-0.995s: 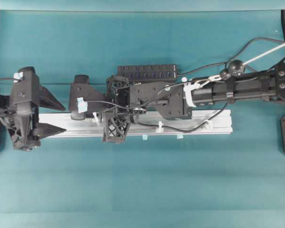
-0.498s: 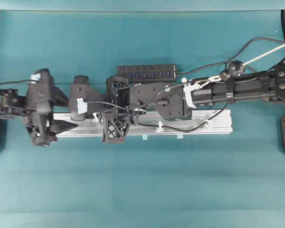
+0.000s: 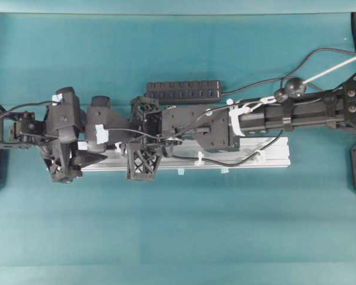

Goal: Pass the USB cable through three rings with both arms.

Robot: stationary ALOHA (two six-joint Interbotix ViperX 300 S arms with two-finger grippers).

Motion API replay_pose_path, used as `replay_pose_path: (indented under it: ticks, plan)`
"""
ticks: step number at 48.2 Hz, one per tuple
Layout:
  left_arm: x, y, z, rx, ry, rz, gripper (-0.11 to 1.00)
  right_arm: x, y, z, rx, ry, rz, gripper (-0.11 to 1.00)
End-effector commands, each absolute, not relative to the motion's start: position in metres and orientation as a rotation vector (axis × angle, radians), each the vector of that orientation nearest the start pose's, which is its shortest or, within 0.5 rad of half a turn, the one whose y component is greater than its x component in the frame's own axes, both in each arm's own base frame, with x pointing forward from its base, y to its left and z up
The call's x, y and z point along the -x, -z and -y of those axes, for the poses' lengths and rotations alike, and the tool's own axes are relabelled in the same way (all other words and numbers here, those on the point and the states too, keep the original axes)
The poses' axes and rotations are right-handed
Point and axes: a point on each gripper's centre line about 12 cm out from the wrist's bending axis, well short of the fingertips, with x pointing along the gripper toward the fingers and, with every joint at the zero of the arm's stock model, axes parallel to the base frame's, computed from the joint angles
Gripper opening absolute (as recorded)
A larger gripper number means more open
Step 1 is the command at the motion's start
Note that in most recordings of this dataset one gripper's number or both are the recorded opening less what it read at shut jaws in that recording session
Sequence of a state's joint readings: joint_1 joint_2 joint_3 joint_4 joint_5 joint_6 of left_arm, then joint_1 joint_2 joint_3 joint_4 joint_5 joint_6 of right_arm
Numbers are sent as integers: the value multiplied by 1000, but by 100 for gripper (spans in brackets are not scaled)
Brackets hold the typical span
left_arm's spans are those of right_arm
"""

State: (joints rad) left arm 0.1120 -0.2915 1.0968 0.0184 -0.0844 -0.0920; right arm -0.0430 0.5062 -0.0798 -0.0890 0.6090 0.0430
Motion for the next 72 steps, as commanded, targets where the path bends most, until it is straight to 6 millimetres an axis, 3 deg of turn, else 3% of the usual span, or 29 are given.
replay_pose_path:
  ticks: [1, 26, 51, 72]
  plan:
    - [-268, -142, -31, 109, -133, -693, 75, -534, -142, 23, 42, 56, -1012, -8]
    - [-254, -138, -29, 105, -129, -629, 75, -534, -143, 22, 30, 55, -1001, -8]
    - [-267, -122, -30, 99, -124, -606, 75, -534, -144, 22, 24, 56, -998, -8]
    - [-277, -122, -31, 99, -123, -585, 75, -535, -144, 21, 22, 54, -988, -8]
